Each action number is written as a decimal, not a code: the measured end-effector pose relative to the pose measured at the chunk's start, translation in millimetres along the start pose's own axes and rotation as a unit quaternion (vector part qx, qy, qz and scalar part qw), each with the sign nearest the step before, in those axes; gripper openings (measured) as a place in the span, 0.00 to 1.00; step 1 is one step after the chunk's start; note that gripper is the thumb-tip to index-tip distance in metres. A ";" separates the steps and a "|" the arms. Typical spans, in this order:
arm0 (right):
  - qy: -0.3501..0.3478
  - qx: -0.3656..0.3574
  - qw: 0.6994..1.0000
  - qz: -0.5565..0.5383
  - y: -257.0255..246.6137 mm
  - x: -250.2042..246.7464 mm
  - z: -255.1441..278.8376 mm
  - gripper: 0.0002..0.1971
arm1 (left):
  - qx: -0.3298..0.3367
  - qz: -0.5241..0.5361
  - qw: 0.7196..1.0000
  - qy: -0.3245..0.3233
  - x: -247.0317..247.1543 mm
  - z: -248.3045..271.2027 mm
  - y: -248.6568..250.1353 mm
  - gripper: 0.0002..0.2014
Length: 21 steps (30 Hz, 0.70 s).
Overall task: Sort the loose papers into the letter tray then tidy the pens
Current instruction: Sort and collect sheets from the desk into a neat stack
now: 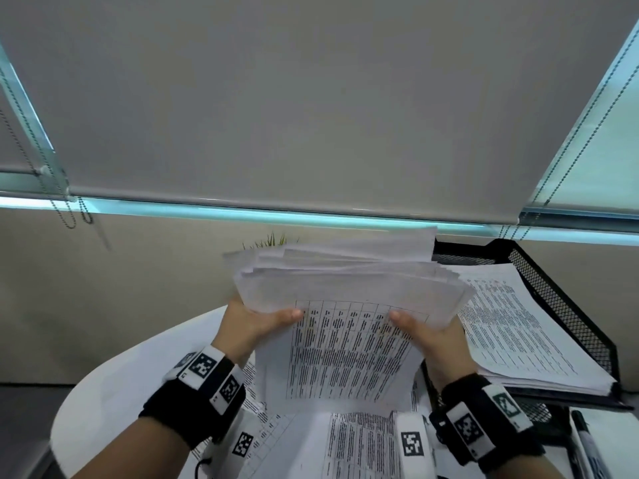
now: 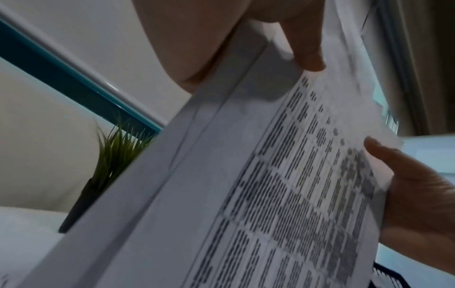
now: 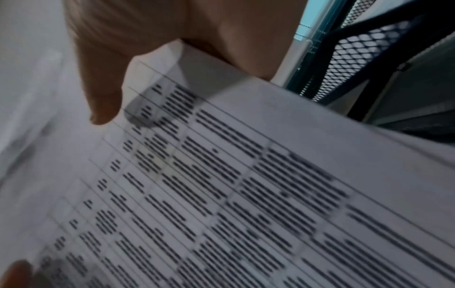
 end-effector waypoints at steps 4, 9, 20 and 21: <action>-0.005 0.037 0.999 -0.015 13.8 5.7 1.3 0.38 | -0.031 -0.022 0.999 0.001 3.1 0.1 -10.0 0.39; 0.021 -0.025 0.999 -0.015 -10.1 6.5 -1.8 0.21 | 0.001 0.012 1.000 0.016 11.7 -5.1 6.1 0.29; -0.012 0.054 0.998 0.026 16.0 5.7 -0.9 0.28 | -0.043 0.003 0.998 0.036 10.7 -2.0 -10.2 0.36; -0.002 0.045 0.999 0.023 12.7 5.0 -2.0 0.27 | -0.035 0.005 0.999 0.040 12.9 -3.1 -7.6 0.34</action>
Point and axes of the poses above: each hand's wrist, its own z-axis away from the middle knuckle, its own x-axis out of the palm, y = z × x, the point moved 5 cm from there along -z, towards the middle knuckle, and after that the axes turned 1 degree about z, right-handed, at the moved point
